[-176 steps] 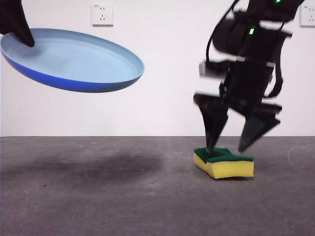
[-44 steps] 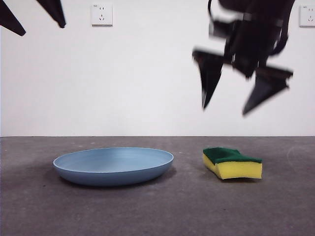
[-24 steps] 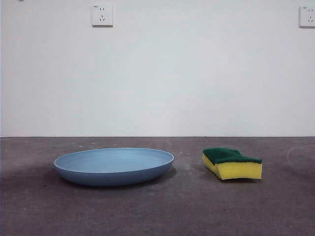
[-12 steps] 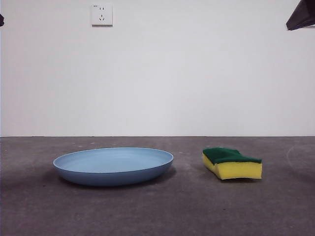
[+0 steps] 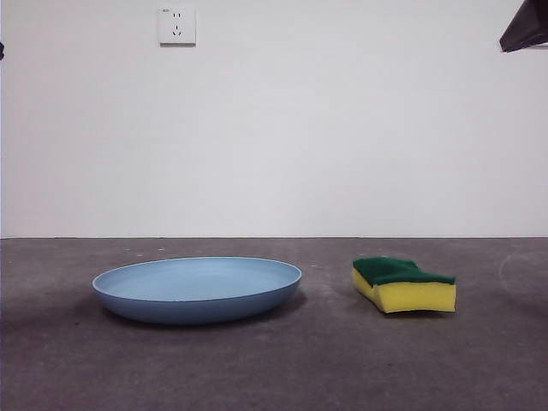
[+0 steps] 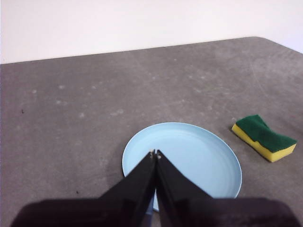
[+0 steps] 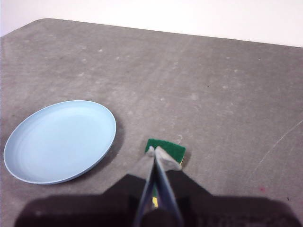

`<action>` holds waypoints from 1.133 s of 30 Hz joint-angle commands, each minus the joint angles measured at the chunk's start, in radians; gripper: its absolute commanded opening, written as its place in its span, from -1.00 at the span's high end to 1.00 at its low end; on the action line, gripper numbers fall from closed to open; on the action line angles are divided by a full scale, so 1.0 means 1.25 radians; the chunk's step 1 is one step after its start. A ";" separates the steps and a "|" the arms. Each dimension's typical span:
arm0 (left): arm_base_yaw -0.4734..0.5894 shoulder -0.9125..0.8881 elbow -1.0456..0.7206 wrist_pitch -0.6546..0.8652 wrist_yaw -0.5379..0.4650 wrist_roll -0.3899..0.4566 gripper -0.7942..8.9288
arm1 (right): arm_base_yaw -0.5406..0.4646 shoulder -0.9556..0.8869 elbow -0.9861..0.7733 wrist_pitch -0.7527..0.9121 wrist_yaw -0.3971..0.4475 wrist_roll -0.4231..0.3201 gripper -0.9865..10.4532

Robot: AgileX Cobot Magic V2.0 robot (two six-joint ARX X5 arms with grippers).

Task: Pick up the plate,pick up the cloth,clean the plate with the cloth

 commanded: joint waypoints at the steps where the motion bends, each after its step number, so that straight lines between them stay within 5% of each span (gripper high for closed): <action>1: -0.002 -0.001 -0.001 -0.003 -0.005 0.033 0.84 | 0.001 -0.001 -0.002 0.007 0.002 0.005 0.83; 5: 0.016 -0.041 0.000 -0.004 -0.037 0.146 0.84 | 0.001 -0.001 -0.002 0.007 0.002 0.005 0.83; 20: 0.284 -0.310 -0.253 0.115 0.091 0.106 0.84 | 0.001 -0.001 -0.002 0.007 0.002 0.005 0.83; 34: 0.340 -0.317 -0.352 0.093 0.103 0.069 0.84 | 0.001 -0.001 -0.002 0.007 0.002 0.005 0.83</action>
